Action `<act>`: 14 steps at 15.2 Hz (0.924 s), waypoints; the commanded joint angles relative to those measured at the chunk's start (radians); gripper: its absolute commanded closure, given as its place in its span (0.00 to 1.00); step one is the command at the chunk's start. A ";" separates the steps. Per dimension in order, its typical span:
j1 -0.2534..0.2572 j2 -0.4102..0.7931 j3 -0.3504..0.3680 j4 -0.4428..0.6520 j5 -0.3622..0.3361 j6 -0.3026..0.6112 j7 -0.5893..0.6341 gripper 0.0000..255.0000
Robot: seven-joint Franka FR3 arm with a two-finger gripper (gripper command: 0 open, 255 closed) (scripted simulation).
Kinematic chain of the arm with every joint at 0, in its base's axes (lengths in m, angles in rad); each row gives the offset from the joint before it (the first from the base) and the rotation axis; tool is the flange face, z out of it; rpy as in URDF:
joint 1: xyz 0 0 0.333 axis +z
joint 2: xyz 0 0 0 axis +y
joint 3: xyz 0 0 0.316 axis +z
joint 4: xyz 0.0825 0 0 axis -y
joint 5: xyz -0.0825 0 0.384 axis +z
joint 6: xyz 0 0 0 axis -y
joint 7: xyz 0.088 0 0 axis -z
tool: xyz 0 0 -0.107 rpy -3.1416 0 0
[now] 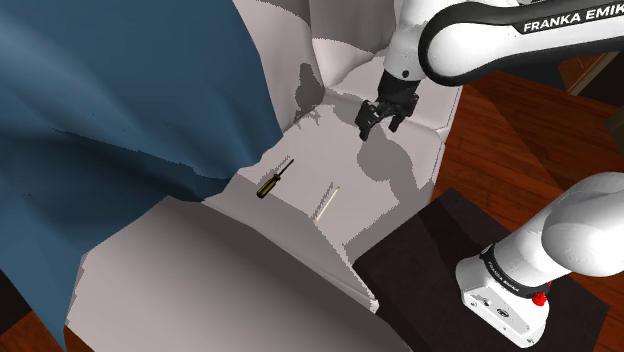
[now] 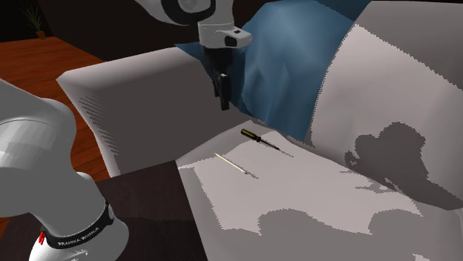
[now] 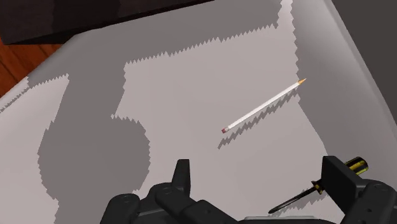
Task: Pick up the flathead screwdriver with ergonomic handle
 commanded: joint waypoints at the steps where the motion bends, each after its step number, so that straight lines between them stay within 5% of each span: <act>1: -0.007 0.065 0.033 0.010 0.001 0.057 0.073 0.00; 7: -0.034 0.304 0.115 0.091 -0.061 0.212 0.304 0.00; 14: -0.012 0.609 0.125 0.254 -0.223 0.331 0.599 0.00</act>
